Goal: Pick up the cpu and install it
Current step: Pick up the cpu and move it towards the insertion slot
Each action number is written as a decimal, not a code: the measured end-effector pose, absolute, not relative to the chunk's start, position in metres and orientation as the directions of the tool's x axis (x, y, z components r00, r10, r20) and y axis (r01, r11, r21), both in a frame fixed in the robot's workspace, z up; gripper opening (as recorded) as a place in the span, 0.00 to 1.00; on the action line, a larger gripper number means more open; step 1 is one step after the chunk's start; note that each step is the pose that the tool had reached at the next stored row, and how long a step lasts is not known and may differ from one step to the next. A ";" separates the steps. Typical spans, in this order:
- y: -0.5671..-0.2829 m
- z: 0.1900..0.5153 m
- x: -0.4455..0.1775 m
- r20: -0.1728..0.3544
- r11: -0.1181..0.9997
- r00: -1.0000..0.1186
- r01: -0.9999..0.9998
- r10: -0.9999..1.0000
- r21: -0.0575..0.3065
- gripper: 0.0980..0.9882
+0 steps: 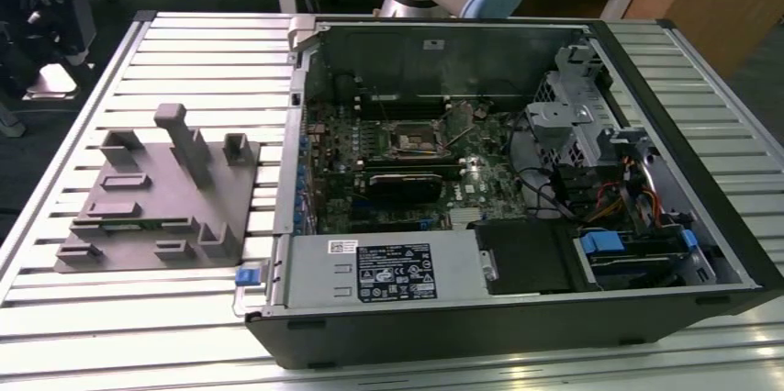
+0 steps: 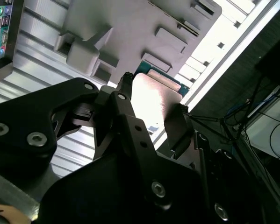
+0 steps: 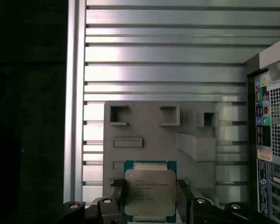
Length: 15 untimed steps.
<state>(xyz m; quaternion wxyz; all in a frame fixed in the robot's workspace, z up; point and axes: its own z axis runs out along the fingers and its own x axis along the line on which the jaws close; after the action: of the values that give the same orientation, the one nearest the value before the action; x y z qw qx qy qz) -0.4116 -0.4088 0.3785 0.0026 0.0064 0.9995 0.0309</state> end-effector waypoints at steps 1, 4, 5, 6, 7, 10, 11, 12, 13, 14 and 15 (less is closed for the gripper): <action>-0.409 0.378 -0.409 -0.005 0.998 -1.000 0.013 0.013 0.062 0.48; -0.409 0.378 -0.402 -0.005 0.998 -1.000 0.013 0.013 0.062 0.48; -0.409 0.378 -0.399 -0.005 0.998 -1.000 0.013 0.013 0.062 0.48; -0.409 0.378 -0.397 -0.005 0.998 -1.000 0.013 0.013 0.062 0.48; -0.409 0.378 -0.395 -0.005 0.998 -1.000 0.013 0.013 0.062 0.48; -0.409 0.378 -0.389 -0.005 0.998 -1.000 0.013 0.013 0.062 0.48; -0.409 0.378 -0.387 -0.005 0.998 -1.000 0.013 0.013 0.062 0.48; -0.409 0.378 -0.385 -0.005 0.998 -1.000 0.013 0.013 0.062 0.48; -0.409 0.378 -0.382 -0.005 0.998 -1.000 0.013 0.013 0.062 0.48; -0.409 0.378 -0.380 -0.005 0.998 -1.000 0.013 0.013 0.062 0.48; -0.409 0.379 -0.377 -0.005 0.998 -1.000 0.013 0.013 0.062 0.48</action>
<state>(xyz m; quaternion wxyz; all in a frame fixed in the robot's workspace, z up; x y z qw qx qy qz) -0.3770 -0.4086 0.3785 0.0026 0.0064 0.9995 0.0309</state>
